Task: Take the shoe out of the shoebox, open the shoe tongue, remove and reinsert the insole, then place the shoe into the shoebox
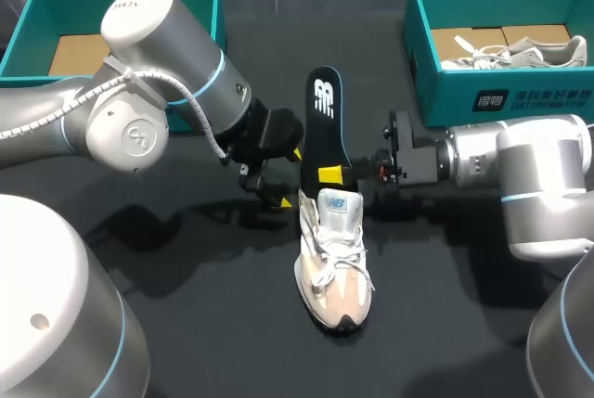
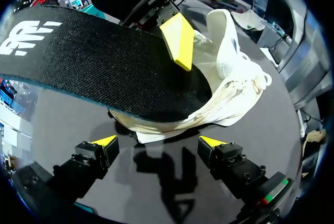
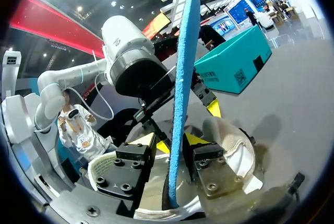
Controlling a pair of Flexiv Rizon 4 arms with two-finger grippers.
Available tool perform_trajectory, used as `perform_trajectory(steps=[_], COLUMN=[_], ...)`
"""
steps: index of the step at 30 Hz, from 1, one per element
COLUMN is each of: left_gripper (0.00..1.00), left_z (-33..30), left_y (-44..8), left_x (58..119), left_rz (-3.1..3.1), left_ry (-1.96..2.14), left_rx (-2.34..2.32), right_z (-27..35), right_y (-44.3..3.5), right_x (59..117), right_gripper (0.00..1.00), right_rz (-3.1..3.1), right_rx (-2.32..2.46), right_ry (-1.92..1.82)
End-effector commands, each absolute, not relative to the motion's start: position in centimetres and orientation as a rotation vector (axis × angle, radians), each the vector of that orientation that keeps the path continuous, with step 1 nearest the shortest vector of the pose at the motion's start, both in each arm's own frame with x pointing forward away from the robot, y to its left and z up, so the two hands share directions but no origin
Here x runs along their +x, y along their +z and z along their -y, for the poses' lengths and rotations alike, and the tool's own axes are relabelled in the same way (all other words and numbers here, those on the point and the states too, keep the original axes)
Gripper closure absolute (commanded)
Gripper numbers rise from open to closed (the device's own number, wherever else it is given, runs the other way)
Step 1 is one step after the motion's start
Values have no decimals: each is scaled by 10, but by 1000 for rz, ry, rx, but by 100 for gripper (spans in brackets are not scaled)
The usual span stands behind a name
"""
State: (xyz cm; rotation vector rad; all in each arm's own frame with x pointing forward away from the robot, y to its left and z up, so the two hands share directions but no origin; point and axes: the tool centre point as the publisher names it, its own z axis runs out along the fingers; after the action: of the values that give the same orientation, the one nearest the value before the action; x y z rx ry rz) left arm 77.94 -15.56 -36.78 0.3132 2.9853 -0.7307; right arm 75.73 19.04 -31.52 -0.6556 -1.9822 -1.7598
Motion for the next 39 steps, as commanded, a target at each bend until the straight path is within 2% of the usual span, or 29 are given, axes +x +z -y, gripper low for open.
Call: perform_trajectory(steps=[1,8,15,16,17,18,39], left_gripper=[0,0,0,0,0,0,0], left_z=[156,156,156,156,156,156,156], left_y=[-368,-368,-368,-368,-368,-368,-368], left_x=[779,779,779,779,779,779,779], left_rz=[-2985,-2985,-2985,-2985,-2985,-2985,-2985], left_ry=[-730,-730,-730,-730,-730,-730,-730], left_rx=[314,314,314,314,314,314,314], right_z=[-192,-194,-198,-198,-198,-198,-186], right_y=[-309,-296,-289,-288,-288,-288,-333], right_x=[763,774,783,784,784,785,748], right_gripper=[66,67,75,80,94,100,100], right_rz=[2002,2028,2034,2033,2031,2029,1880], right_rx=[-641,-594,-565,-565,-572,-577,-750], right_ry=[-1737,-1745,-1761,-1765,-1772,-1776,-1711])
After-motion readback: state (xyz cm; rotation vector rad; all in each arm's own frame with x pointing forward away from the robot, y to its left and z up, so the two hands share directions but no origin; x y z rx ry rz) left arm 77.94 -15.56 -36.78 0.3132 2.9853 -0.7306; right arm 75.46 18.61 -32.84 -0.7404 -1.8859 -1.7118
